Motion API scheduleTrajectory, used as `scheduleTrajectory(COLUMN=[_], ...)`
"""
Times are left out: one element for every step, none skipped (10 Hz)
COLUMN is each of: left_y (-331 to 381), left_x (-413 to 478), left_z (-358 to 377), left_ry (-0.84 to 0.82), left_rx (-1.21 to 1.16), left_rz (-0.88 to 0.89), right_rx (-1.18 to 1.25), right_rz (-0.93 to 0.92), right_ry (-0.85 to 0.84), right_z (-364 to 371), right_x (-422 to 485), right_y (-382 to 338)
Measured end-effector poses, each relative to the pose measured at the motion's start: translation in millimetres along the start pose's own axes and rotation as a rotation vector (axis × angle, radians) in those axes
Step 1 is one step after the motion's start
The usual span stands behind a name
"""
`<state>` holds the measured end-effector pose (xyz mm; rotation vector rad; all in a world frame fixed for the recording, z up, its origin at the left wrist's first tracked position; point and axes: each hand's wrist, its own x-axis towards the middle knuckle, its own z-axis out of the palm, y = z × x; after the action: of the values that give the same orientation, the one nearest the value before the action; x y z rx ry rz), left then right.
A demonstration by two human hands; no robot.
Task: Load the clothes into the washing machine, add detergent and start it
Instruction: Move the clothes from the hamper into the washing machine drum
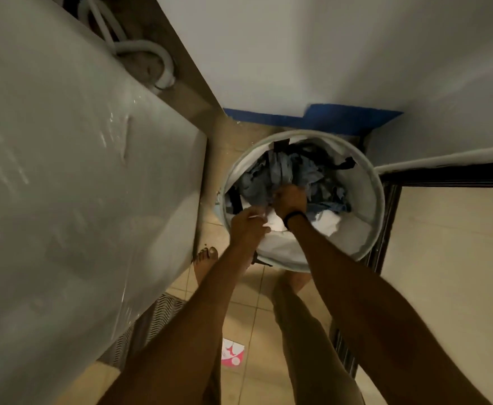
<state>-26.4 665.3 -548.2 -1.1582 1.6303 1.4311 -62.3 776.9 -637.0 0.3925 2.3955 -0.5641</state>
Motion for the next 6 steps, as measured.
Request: scheduleTrajectory(left_y=[6.3,23.1,41.5,74.1,101.8,160.3], left_x=[-25.0,-70.0,-103.3,-159.8,-206.4,-284.6], left_z=[-22.9,-49.8,-54.6,-55.7,-59.1,-49.8], left_ry=[0.097,0.124,-0.236,-0.492,-0.350,-0.264], left_rx=[-0.132,-0.180,-0.326,-0.294,-0.237,-0.110], left_rz=[-0.094,-0.253,-0.364,-0.350,-0.346,-0.107], right_rx=[0.133,0.466,0.690,1.079,1.195,0.895], right_rz=[0.038,-0.039,-0.143,-0.340,-0.280,-0.050], right_ry=[0.165,0.422,0.335,0.064,0.023,0.214], right_z=[-34.9,-108.3,-168.0,-249.8,-277.2,-291.2], right_x=[-55.1,-171.3,-257.6,-373.2,-420.4,-447.7], right_y=[-21.4,-49.6,-68.5,-99.3,-103.1,-91.2])
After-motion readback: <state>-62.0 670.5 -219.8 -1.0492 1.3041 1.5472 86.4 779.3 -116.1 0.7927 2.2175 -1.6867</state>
